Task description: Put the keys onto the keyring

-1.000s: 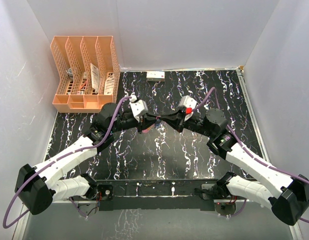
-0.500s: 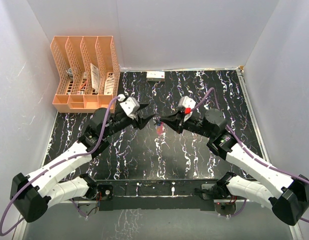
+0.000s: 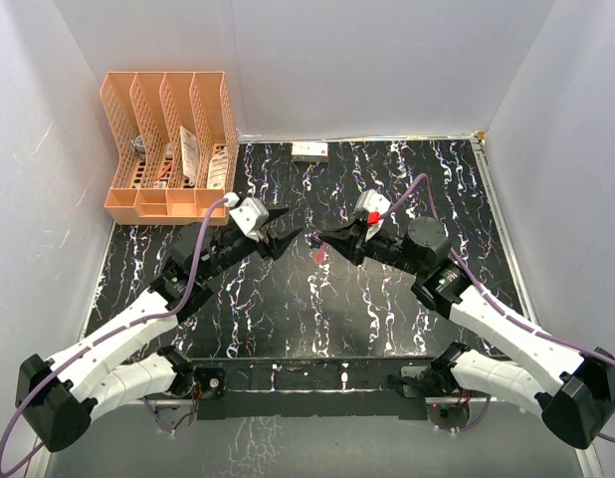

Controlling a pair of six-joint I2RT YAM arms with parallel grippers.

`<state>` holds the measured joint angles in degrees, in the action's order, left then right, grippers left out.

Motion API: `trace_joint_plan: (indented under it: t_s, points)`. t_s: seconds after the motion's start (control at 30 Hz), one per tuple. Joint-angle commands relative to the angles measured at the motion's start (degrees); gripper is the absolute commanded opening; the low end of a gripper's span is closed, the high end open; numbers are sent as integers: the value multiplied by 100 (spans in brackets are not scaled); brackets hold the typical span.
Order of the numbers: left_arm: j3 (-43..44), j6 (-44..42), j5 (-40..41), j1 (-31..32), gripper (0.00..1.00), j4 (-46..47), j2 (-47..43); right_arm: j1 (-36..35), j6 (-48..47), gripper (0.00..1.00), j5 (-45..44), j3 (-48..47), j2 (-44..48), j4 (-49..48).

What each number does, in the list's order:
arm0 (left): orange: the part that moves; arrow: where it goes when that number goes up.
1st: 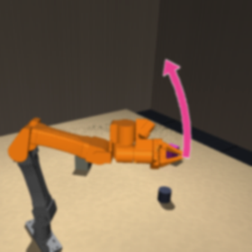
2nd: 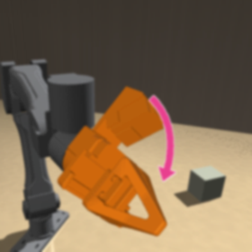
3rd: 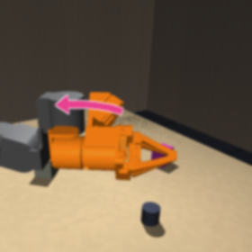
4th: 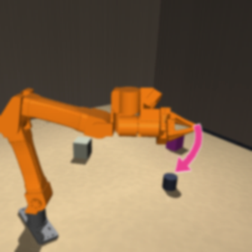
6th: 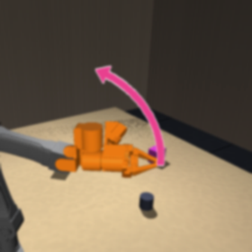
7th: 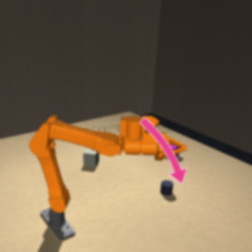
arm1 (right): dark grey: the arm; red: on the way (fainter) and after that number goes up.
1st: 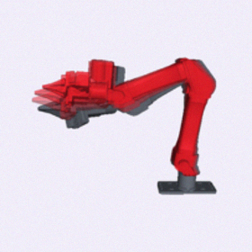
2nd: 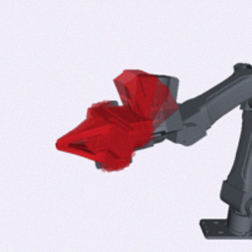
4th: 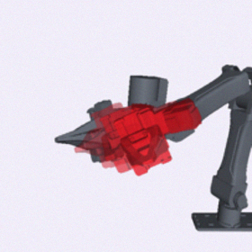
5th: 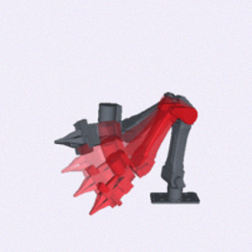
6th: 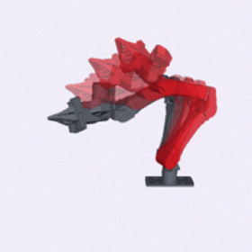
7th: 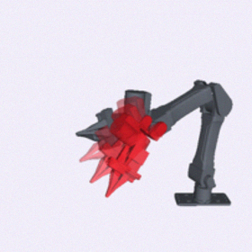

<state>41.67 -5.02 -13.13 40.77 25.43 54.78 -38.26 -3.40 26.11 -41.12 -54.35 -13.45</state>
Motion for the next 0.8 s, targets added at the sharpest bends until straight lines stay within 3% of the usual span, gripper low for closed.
trace_joint_plan:
  t_s: [0.0, 0.77]
  points:
    - [-202, 135, -764, -2, 48, 407, -372, -39, 194, 0, -398, -188, 35, -65]
    - [-263, 116, -1467, 9, 37, 1042, 217, -40, 339, 0, -678, -229, 50, -87]
